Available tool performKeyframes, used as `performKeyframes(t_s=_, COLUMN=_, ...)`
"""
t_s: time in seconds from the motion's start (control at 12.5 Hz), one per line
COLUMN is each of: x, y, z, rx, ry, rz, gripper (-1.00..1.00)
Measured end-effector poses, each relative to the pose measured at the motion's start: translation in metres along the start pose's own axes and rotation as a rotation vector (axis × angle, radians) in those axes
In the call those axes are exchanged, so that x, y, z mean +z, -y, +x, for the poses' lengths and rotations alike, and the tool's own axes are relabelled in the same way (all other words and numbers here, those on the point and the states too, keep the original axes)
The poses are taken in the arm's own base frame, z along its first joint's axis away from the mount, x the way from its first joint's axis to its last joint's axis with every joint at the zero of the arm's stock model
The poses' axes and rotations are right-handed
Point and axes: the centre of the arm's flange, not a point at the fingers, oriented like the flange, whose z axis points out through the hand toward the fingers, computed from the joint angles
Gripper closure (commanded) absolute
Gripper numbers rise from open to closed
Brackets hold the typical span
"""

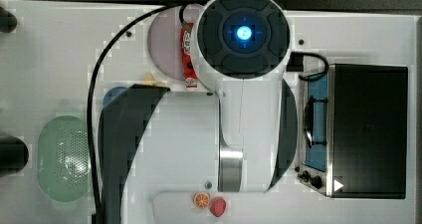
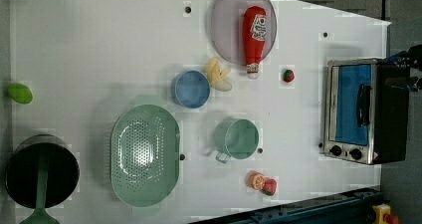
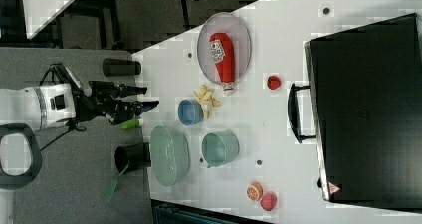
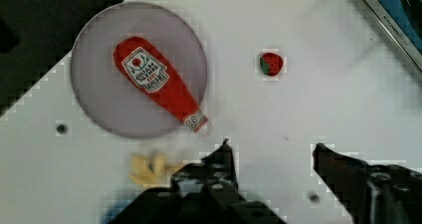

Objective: Pick ketchup from plate and place it on table.

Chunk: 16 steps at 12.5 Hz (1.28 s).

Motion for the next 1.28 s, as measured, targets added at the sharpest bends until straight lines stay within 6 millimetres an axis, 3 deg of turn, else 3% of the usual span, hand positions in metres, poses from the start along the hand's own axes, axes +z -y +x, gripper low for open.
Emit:
performKeyframes(t_s=0.16, x=-0.001, y=-0.032, z=-0.033, rx=0.014, ry=0.119, rz=-0.117, gripper=-0.82)
performKeyframes(t_s=0.24, x=-0.014, y=-0.042, z=-0.042, rx=0.022, ry=0.110, rz=-0.112, gripper=-1.00)
performKeyframes(t_s=0.48, x=-0.061, y=-0.054, z=-0.047, rx=0.042, ry=0.021, rz=-0.036, gripper=-1.00)
performKeyframes(t_s=0.64, x=-0.070, y=-0.051, z=-0.041, rx=0.048, ry=-0.008, rz=-0.007, gripper=-1.00)
performKeyframes(t_s=0.72, x=-0.063, y=-0.046, z=-0.036, rx=0.045, ry=0.003, rz=-0.012, gripper=-1.00)
performKeyframes(t_s=0.96, x=-0.001, y=-0.007, z=-0.014, rx=-0.011, ry=0.043, rz=-0.035, gripper=-1.00)
performKeyframes(t_s=1.28, x=0.123, y=0.038, z=0.008, rx=-0.157, ry=0.145, rz=-0.076, gripper=-1.00)
